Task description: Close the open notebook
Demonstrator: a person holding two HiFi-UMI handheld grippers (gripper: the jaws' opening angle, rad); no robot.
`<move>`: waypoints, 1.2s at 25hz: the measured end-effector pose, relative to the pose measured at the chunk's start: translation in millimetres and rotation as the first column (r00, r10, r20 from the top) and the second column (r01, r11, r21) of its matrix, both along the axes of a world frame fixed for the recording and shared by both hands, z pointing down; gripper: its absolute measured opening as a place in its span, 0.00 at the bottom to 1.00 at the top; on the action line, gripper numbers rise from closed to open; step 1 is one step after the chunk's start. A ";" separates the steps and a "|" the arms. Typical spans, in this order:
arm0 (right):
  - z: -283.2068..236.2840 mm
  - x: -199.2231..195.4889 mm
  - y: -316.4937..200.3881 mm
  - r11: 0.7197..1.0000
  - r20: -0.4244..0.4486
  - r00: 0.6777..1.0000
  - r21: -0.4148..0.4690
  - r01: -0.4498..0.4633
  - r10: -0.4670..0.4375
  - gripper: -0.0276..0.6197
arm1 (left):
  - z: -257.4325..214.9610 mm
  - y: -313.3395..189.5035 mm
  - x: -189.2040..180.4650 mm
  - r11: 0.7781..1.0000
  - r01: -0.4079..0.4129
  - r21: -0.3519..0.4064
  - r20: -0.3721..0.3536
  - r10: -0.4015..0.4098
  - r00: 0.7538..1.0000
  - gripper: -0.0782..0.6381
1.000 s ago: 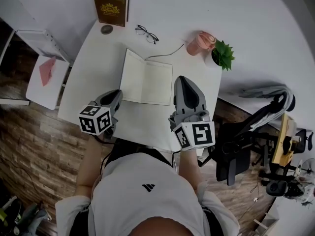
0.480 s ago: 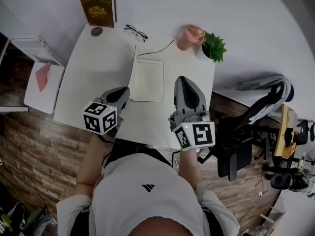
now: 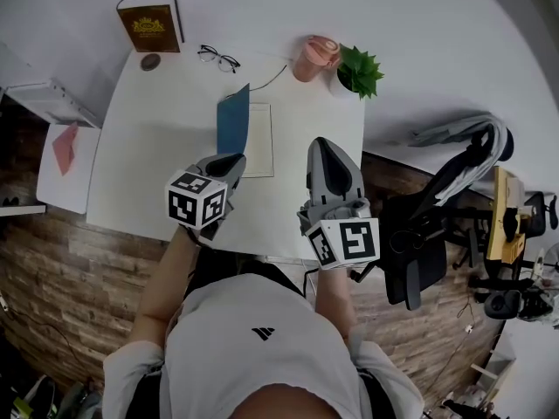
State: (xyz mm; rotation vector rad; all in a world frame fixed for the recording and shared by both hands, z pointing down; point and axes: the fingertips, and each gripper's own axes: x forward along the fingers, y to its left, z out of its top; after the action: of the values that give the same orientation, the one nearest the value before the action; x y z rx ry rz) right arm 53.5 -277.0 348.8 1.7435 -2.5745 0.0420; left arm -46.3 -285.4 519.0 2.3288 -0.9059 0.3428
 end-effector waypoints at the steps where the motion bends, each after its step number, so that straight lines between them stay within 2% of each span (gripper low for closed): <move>1: -0.1 3.3 1.5 1.000 -0.001 1.000 0.000 -0.008 0.008 0.03 | 2.6 -0.2 5.0 1.000 -0.011 -0.005 0.005 0.011 1.000 0.14; 9: 2.3 34.0 15.5 0.996 -0.009 0.996 -0.009 -0.085 0.085 0.03 | 28.8 -1.4 38.2 0.995 -0.079 -0.057 0.053 0.082 0.995 0.14; 19: 5.1 68.5 34.0 0.983 -0.021 0.983 -0.024 -0.181 0.181 0.03 | 63.2 -3.4 61.6 0.981 -0.105 -0.163 0.053 0.115 0.992 0.14; 30: 8.6 85.2 49.6 0.969 -0.028 0.970 -0.036 -0.243 0.242 0.03 | 88.6 -2.8 76.8 0.972 -0.147 -0.182 0.143 0.174 0.974 0.15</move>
State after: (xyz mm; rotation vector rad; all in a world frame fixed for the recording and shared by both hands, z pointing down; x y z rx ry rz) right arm 138.6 -227.4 357.4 2.0203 -2.3132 0.0765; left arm 30.5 -288.2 607.6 2.2447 -0.7304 0.6556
